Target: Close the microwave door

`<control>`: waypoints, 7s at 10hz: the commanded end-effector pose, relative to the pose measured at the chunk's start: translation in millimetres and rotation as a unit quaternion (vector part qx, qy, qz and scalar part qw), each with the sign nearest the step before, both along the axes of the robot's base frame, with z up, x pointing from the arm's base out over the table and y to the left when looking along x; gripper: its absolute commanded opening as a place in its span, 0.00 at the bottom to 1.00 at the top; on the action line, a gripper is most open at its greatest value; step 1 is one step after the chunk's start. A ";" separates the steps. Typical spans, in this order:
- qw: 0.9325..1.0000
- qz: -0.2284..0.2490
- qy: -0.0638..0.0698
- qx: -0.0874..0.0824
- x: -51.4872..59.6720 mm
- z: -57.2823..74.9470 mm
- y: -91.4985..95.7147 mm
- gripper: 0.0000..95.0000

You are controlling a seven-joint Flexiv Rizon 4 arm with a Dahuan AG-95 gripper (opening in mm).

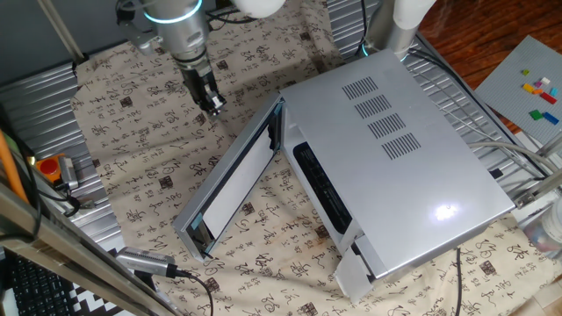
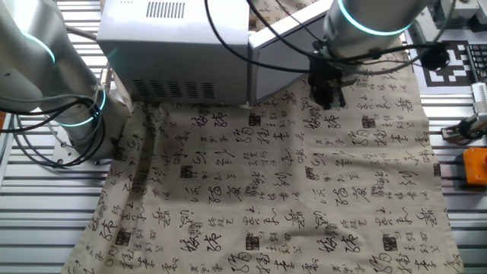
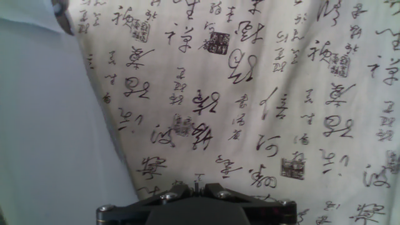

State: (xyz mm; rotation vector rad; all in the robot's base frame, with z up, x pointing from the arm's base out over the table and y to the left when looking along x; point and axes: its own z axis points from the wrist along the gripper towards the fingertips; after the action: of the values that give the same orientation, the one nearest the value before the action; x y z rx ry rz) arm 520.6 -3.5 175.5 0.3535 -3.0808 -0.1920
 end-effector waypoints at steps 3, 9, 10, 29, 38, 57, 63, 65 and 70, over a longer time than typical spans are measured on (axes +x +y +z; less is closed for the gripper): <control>1.000 0.016 -0.005 0.026 74.7 0.2 13.7 0.00; 1.000 -0.009 -0.001 0.021 111.7 10.0 98.6 0.00; 1.000 -0.013 0.000 0.020 116.6 11.1 108.9 0.00; 0.996 -0.082 0.024 0.015 111.3 18.8 193.4 0.00; 0.999 -0.013 0.023 0.019 112.7 19.5 191.3 0.00; 0.997 -0.013 0.053 0.047 72.0 32.8 238.3 0.00; 0.996 -0.053 0.058 0.043 24.0 39.8 277.4 0.00; 0.996 -0.059 0.055 0.041 11.2 38.4 287.3 0.00; 0.996 -0.065 0.049 0.039 4.2 37.2 296.5 0.00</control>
State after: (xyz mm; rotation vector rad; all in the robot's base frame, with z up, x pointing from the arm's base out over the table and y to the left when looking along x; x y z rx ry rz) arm 527.3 291.3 213.3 0.1435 -3.0081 -0.3239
